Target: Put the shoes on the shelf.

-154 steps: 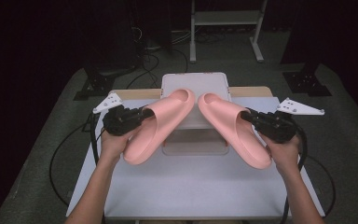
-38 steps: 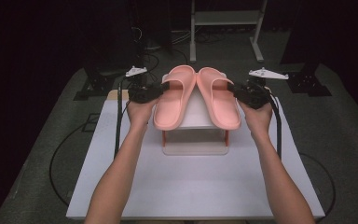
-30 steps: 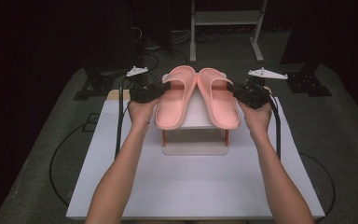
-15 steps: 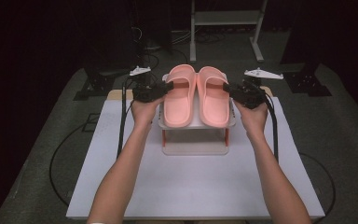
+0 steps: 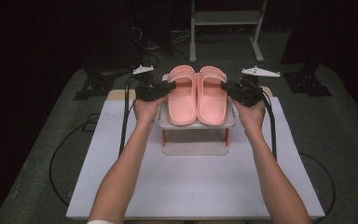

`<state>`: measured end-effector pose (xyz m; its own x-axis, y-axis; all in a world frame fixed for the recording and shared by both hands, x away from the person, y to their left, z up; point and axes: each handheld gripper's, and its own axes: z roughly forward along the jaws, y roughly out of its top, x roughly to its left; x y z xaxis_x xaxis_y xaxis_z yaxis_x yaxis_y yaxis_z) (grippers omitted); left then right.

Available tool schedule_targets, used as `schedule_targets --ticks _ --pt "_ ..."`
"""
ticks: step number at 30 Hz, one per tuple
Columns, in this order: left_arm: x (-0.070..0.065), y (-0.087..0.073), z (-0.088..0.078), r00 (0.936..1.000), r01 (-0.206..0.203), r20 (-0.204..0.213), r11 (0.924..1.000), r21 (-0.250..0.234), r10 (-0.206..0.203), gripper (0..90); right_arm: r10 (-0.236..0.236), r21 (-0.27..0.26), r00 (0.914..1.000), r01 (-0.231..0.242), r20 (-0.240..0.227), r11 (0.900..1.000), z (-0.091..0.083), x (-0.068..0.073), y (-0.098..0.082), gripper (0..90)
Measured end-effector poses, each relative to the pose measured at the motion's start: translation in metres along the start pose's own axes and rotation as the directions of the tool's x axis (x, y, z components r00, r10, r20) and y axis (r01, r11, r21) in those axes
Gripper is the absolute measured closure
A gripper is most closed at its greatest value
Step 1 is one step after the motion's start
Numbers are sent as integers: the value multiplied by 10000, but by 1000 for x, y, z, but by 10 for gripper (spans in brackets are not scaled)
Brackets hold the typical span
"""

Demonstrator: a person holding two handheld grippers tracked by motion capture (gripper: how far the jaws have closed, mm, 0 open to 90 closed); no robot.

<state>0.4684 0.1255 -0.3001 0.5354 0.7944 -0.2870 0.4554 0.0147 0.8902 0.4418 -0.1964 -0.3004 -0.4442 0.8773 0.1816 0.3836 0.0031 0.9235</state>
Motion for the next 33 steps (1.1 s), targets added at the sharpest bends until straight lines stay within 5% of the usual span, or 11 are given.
schedule_targets --ticks 17,24,33 --pt "5 0 3 9999 59 85 9999 93 -59 561 96 -258 9999 -95 35 9996 7 1 0 643" --pt "2 3 -6 9994 -234 258 9996 -152 238 546 263 -136 9991 -268 -323 9995 4 -4 0 612" --pt "3 -4 -9 9994 -149 299 9998 -126 153 526 354 -120 9986 -359 -406 9993 -2 -6 -6 588"
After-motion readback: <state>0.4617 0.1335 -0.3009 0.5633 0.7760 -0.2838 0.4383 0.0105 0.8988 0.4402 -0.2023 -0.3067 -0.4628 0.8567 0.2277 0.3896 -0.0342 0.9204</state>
